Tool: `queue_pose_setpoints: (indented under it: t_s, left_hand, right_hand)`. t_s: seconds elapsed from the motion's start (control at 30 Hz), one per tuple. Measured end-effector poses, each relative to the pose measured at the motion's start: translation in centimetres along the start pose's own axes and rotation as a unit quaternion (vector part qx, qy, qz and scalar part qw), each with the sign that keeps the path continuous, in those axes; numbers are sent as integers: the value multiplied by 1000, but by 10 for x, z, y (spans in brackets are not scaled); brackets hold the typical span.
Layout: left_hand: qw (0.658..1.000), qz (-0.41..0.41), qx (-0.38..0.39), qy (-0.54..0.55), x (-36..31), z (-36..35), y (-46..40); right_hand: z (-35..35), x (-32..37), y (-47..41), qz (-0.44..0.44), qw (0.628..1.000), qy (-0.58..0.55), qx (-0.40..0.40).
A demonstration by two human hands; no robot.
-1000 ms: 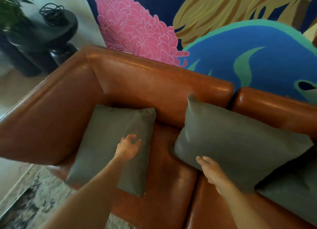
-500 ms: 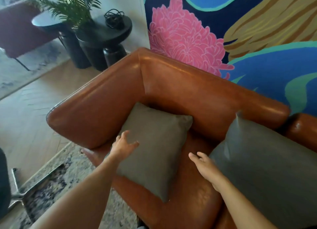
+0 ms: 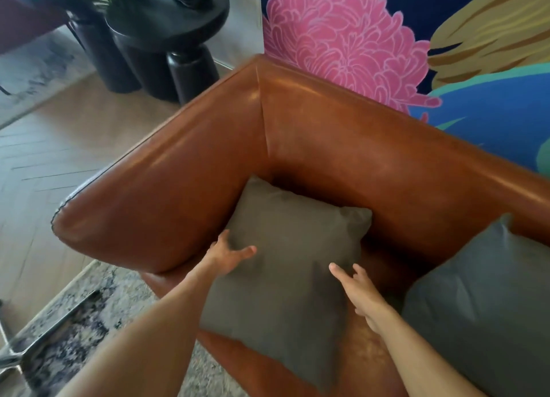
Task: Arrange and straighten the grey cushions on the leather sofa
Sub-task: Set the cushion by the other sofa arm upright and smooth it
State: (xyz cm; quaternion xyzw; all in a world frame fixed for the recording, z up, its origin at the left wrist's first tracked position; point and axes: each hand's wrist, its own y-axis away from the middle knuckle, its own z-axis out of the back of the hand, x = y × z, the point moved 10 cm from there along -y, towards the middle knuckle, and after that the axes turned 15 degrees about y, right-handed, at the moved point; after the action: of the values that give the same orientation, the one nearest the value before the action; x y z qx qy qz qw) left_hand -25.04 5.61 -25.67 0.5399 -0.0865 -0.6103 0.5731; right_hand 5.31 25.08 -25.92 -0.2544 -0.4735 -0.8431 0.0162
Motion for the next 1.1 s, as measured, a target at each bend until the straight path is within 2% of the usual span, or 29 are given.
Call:
queue_pose_setpoints:
  t_s: [0.13,0.27,0.4,0.5,0.6,0.77,1.1]
  left_hand:
    - [999,34,15,-2,18,2,-30]
    - [999,34,-6,-20,21,6,-43]
    - [997,59,17,44,32,6,-61]
    - [993,32,56,102,25,2,-61]
    - [987,24,87,136,-4,-3,-33]
    - [984,-10,92,153,-47,4,-12]
    - [973,-127,77,178,-162,30,-7]
  right_hand:
    - [-10,2,-23,-15,1000,-5,-16]
    - [-13,-19,-52,-36,998,-17,-46]
    - [-12,-18,-47,-46,993,-101,-43]
    - [-12,14,-17,-48,987,-150,-4]
    - [-7,20,-2,-49,985,-167,11]
    - [9,25,13,-30,977,-210,-6]
    - [91,115,18,93,943,-300,-106]
